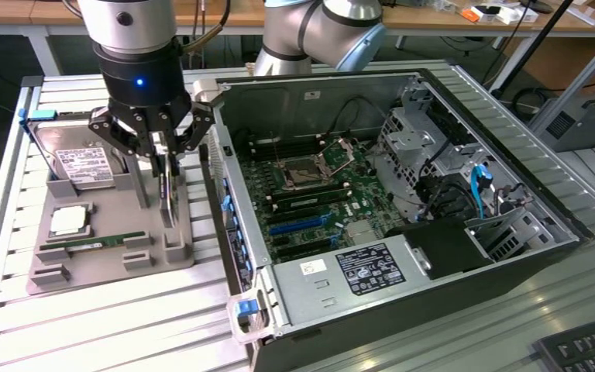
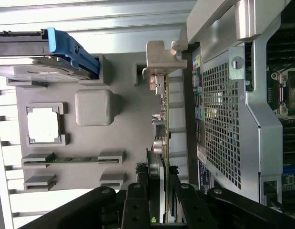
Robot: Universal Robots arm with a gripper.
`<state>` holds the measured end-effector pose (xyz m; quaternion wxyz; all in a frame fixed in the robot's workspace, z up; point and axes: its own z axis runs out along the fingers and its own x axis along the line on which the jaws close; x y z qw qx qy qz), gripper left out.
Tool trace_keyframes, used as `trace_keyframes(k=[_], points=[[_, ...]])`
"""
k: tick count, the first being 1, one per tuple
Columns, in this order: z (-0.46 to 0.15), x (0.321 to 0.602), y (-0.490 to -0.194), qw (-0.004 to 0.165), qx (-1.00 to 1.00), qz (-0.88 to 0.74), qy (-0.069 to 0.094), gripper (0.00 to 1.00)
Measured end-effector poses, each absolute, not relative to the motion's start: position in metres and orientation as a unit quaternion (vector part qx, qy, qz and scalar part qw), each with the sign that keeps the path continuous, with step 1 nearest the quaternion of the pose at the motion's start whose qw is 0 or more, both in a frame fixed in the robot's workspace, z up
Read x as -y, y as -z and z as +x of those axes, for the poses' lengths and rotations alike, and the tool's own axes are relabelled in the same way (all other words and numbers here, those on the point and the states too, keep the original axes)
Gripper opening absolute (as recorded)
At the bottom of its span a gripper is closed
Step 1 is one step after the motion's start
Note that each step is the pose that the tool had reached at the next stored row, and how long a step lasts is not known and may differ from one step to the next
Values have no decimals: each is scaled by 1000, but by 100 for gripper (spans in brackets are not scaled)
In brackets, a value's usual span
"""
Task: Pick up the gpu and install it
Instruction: 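Pick up the gpu and move the gpu toward the slot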
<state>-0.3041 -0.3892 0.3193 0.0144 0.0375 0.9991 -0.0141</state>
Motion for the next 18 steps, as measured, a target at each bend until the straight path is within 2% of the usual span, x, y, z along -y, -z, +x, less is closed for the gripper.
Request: trace_keyframes(k=[18], points=[[-304,391,-323,14,-999,37,14,27]])
